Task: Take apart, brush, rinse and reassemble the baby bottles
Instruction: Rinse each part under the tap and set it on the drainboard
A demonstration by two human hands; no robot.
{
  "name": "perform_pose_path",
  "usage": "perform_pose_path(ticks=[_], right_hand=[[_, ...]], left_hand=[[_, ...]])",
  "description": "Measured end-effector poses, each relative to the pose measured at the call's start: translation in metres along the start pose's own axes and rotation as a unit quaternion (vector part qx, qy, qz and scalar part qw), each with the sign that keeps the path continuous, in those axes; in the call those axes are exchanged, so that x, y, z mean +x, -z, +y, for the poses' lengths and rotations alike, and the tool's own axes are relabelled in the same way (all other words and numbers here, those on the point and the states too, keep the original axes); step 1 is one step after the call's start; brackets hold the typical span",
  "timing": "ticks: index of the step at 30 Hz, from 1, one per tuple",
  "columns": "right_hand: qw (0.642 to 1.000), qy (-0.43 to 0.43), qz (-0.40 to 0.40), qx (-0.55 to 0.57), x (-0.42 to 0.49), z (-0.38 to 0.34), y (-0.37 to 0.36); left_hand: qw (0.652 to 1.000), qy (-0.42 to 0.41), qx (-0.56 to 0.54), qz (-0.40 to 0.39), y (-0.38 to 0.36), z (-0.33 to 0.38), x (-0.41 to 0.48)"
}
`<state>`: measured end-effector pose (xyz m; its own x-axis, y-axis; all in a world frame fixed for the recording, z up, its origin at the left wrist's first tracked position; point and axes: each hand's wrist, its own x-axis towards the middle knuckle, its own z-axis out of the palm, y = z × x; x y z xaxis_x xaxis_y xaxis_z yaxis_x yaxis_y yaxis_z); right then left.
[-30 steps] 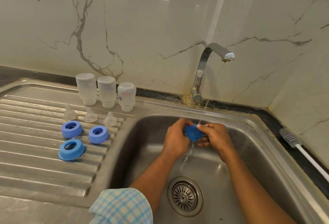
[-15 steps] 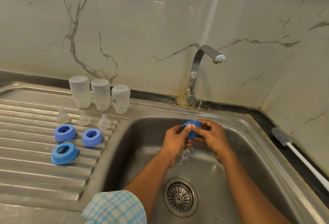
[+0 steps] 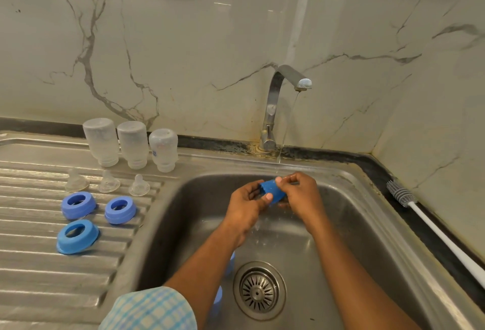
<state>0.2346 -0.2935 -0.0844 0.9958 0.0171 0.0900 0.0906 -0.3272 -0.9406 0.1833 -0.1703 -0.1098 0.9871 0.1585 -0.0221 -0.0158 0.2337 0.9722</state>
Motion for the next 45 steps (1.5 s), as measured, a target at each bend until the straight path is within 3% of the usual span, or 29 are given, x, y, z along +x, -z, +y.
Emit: perform_pose_path(ticks=[10,15,19,23,27,31,37,45], right_hand=[[0.999,-0.016,-0.032,-0.009,-0.009,-0.006,-0.006],[0.997,-0.05,-0.007,0.062,-0.005,-0.006,0.003],[0.999,-0.035,-0.029,-0.03,-0.01,-0.007,-0.002],[1.0,0.006,-0.015,-0.026,-0.009,-0.008,-0.007],[0.999,0.037,-0.001,-0.032,-0.006,-0.004,-0.006],[0.999,0.037,0.006,-0.02,-0.006,-0.003,-0.005],[0.994,0.029,-0.047,-0.098,-0.008,-0.008,-0.015],[0.998,0.01,-0.021,-0.051,-0.01,-0.01,-0.01]], left_hand=[[0.999,-0.035,0.035,0.009,-0.003,-0.005,0.004],[0.999,-0.024,0.032,0.002,-0.001,-0.004,0.001],[0.998,-0.039,0.044,-0.012,-0.004,-0.003,0.0],[0.997,-0.056,0.06,-0.003,-0.004,0.0,0.0],[0.999,-0.013,0.049,-0.005,-0.008,0.004,-0.002],[0.999,0.007,0.052,0.001,-0.006,0.002,-0.001],[0.996,-0.026,0.079,0.017,-0.004,-0.002,0.0],[0.991,-0.065,0.102,0.061,-0.004,-0.003,0.003]])
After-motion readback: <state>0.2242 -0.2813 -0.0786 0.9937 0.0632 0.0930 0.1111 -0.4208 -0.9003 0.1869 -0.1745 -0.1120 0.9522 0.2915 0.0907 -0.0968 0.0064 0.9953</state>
